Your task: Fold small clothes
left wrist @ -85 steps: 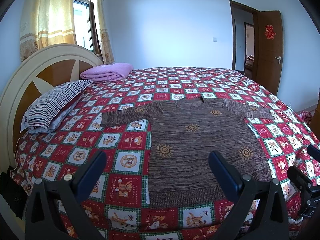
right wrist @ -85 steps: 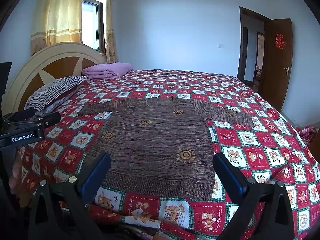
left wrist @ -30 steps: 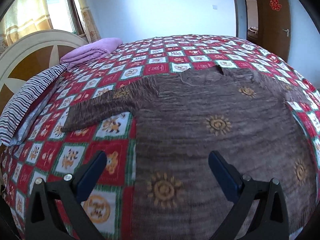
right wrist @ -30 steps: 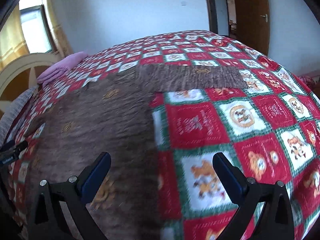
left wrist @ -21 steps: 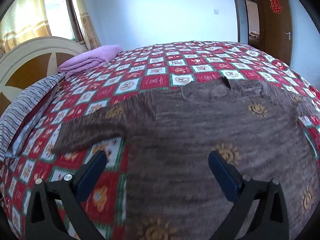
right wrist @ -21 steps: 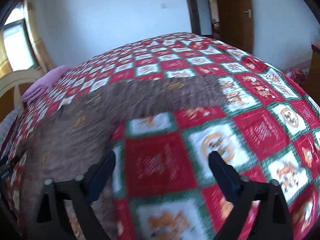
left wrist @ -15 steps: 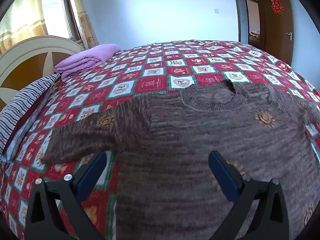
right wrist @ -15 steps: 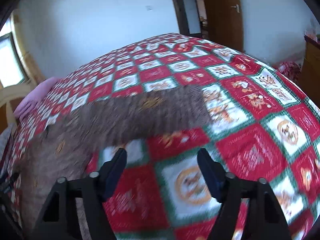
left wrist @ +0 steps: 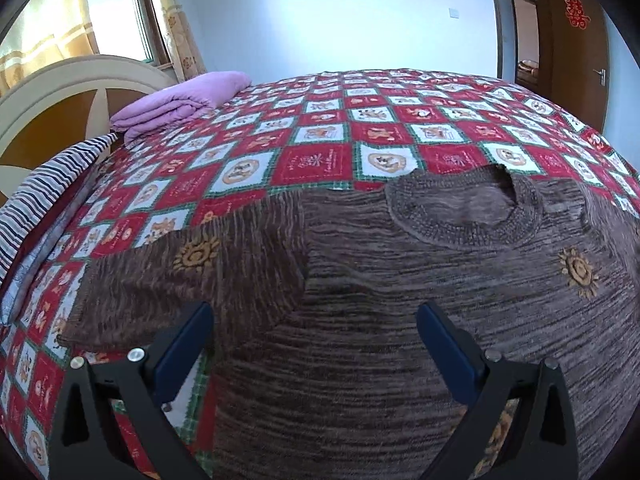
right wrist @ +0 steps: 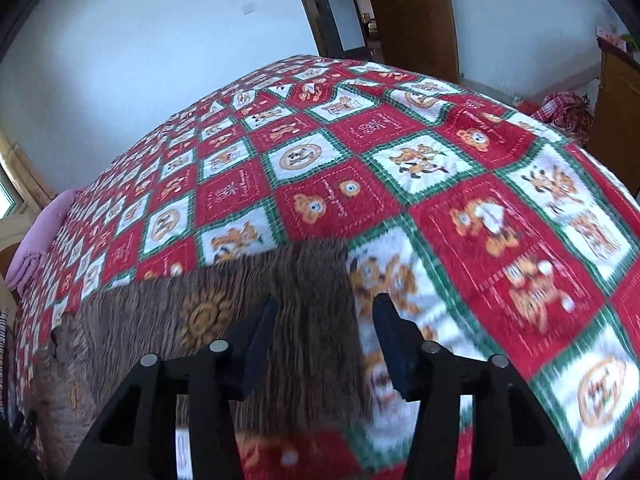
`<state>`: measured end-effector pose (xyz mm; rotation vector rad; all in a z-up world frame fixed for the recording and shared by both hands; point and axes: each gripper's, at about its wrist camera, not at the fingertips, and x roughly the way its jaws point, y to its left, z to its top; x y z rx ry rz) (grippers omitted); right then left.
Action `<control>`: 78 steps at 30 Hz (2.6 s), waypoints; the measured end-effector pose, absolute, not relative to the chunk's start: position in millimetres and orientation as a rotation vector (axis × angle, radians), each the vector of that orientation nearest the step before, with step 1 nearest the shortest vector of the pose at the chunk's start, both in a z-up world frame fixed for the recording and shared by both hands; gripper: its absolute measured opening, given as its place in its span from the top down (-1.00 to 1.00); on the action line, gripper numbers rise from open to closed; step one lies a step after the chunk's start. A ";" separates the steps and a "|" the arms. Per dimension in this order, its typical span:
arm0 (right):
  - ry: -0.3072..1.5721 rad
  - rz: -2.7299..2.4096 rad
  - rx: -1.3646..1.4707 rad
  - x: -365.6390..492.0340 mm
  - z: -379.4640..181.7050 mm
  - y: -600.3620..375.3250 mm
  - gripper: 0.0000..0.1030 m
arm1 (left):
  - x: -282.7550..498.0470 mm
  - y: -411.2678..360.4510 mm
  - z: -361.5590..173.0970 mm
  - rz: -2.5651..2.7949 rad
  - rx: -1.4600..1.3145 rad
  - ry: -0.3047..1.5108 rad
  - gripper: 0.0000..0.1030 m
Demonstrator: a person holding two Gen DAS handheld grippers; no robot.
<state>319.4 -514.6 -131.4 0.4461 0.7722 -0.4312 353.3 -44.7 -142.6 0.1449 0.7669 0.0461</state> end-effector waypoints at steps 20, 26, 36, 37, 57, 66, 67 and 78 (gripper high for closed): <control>0.762 -0.290 0.217 351.4 -69.2 -442.7 0.91 | 362.7 -36.7 -163.8 0.041 0.061 0.843 -1.00; 0.757 -0.248 0.132 361.4 -32.8 -388.2 0.91 | 362.0 -24.8 -163.3 0.028 -0.018 0.837 -1.00; 0.772 -0.106 0.040 381.0 0.7 -280.3 0.91 | 360.2 -17.4 -163.4 -0.001 -0.075 0.816 -1.00; 0.776 -0.089 0.029 384.0 1.0 -267.7 0.91 | 360.1 -17.3 -163.1 -0.003 -0.076 0.814 -1.00; 0.987 0.200 0.093 451.7 -147.1 -99.8 0.16 | 361.5 -12.1 -167.6 -0.010 -0.105 0.830 -1.00; 0.854 0.195 0.122 382.1 -114.4 -156.4 0.01 | 362.7 -9.2 -169.6 -0.024 -0.130 0.841 -1.00; 0.829 0.146 0.117 374.8 -109.8 -171.2 0.01 | 362.5 -8.9 -169.7 -0.025 -0.131 0.842 -1.00; 0.933 0.004 0.146 334.6 -150.0 -247.7 0.01 | 362.8 -9.6 -170.1 -0.028 -0.130 0.844 -1.00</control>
